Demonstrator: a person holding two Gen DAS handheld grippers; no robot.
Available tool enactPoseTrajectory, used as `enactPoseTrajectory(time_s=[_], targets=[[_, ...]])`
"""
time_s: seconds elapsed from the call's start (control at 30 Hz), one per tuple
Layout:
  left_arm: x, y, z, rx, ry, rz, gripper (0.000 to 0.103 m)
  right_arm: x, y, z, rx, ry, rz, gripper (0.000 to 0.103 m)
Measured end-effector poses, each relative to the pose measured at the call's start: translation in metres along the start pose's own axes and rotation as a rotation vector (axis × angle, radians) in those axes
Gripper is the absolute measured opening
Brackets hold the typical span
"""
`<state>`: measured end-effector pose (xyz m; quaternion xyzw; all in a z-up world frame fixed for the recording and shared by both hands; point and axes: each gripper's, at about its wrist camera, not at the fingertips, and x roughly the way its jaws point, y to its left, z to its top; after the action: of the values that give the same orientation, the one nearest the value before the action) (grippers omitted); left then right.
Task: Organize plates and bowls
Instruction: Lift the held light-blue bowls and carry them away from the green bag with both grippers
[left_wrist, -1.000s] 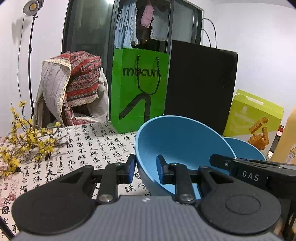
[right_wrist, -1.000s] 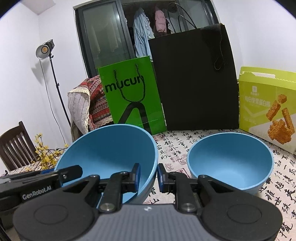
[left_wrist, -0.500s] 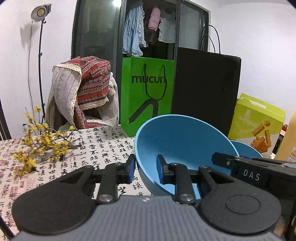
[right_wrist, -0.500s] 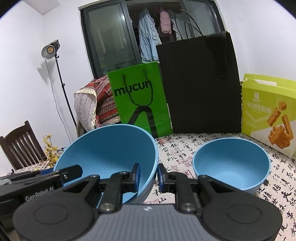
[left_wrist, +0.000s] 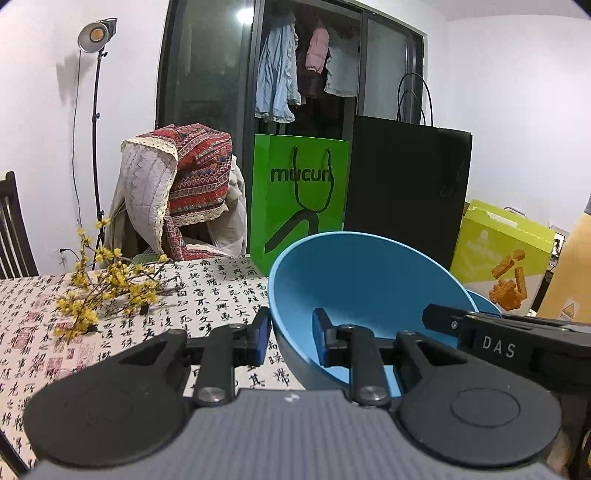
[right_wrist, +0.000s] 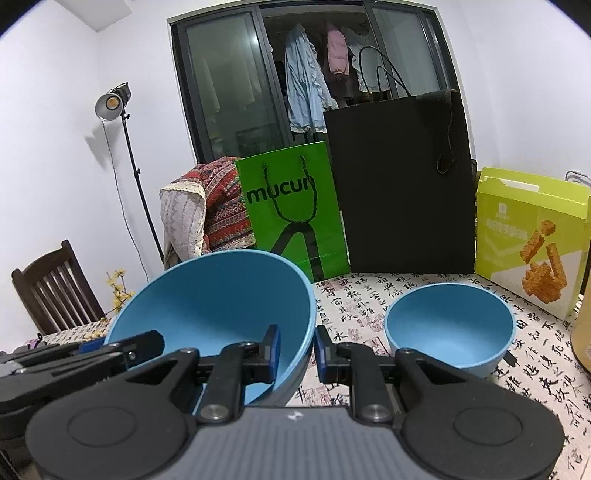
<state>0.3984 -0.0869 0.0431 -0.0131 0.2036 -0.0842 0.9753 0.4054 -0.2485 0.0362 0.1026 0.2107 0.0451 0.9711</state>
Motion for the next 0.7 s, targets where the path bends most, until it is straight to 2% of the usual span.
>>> enactPoseTrajectory(time_s=[0.7], targets=[[-0.054,0.001,-0.016,-0.003,-0.009,0.022,0.025,-0.044,0.012,-0.021,0.012,0.025,0.022,0.019]])
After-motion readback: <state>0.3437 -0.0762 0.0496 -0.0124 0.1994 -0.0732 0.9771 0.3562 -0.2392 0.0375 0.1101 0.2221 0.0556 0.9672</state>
